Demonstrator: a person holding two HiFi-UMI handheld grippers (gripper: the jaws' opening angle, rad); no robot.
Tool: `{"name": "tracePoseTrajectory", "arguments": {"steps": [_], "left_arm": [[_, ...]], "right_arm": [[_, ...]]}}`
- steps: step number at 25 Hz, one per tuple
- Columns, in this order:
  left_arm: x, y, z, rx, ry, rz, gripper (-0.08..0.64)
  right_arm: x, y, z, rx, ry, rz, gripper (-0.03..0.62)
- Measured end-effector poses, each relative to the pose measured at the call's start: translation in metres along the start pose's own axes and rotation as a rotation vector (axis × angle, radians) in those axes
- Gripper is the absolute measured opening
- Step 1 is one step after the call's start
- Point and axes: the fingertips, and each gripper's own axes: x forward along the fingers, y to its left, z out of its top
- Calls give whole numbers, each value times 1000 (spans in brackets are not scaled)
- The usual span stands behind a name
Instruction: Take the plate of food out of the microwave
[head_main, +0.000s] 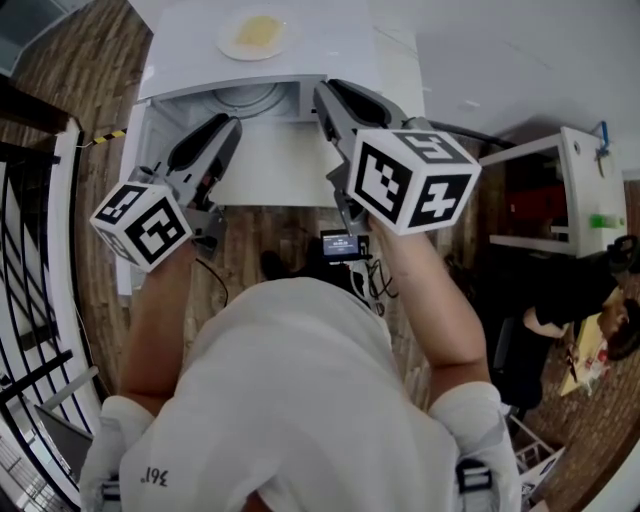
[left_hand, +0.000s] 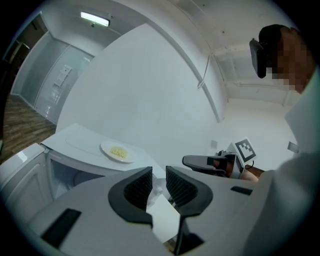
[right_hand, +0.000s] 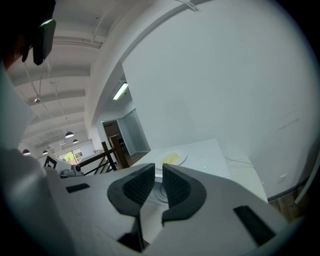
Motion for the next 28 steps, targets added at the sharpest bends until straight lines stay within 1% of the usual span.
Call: {"name": "tracePoseTrajectory", "arguments": {"steps": [9,11,15,20,28], "left_arm": [[-20,2,-20,-44,7,4,86],[-24,3,-24,-49,7,8,86],[-30,3,-32,-60,2,6,86],[-36,2,-41,-65,6,4,86],[-43,6,-56,-57,9,6,86]], "right_arm": [[-16,6,-19,-55,0,-11,49],[-18,7,-24,-59,2,-11,12],[-21,7,-35,-41,16,-11,3],[-24,6,-46,-33,29,-18,3],[-29,-2,-64,-64,34,-50,3]]}}
